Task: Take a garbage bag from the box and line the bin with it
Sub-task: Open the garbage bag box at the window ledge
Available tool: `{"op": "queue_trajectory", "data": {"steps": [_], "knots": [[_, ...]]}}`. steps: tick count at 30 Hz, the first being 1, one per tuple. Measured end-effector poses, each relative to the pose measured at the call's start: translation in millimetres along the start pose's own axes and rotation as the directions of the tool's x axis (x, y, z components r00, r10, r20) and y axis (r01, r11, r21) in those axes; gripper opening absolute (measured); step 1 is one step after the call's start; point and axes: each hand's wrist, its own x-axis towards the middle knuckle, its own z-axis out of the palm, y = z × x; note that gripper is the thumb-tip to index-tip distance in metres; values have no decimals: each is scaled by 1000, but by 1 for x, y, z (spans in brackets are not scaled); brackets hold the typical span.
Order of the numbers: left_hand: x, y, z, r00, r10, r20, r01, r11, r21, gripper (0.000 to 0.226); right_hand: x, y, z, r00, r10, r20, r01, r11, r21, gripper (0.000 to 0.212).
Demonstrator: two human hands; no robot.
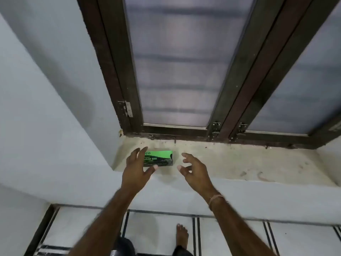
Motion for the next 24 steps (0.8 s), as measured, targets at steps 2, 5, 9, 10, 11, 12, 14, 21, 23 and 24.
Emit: {"op": "queue_trajectory", "data": {"steps": [2, 5, 9, 10, 11, 12, 14, 21, 23, 24], "knots": [[15, -1, 12, 998, -34, 53, 31, 998, 59, 78, 22, 5, 2, 996, 44, 80, -45, 999, 8, 58], [29, -6, 30, 992, -64, 111, 47, 988, 148, 76, 52, 14, 13, 979, 32, 203, -30, 999, -14, 62], [35, -9, 34, 998, -50, 32, 46, 991, 125, 61, 73, 22, 21, 972, -77, 223, 78, 997, 7, 52], [35, -8, 32, 999, -47, 24, 45, 995, 88, 59, 75, 22, 20, 972, -83, 221, 77, 996, 34, 48], [34, -8, 28, 999, -36, 21, 35, 998, 45, 57, 74, 21, 17, 972, -84, 219, 70, 995, 73, 44], [34, -9, 24, 1000, -22, 21, 22, 1000, 5, 56, 75, 19, 14, 972, -88, 220, 64, 991, 116, 39], [34, -10, 15, 1000, -7, 28, 10, 996, -84, 57, 75, 15, 7, 970, -78, 229, 33, 980, 196, 32], [23, -6, -7, 999, -10, -37, -4, 933, -359, 56, 71, 12, -16, 983, -29, 179, -49, 907, 418, 28], [17, -3, -10, 999, 0, -40, -15, 926, -378, 55, 63, 7, -17, 997, -79, 21, 69, 952, 297, 25], [13, -3, -13, 999, 4, -37, -18, 919, -394, 55, 58, 2, -17, 989, -136, -55, 145, 963, 226, 26]]}}
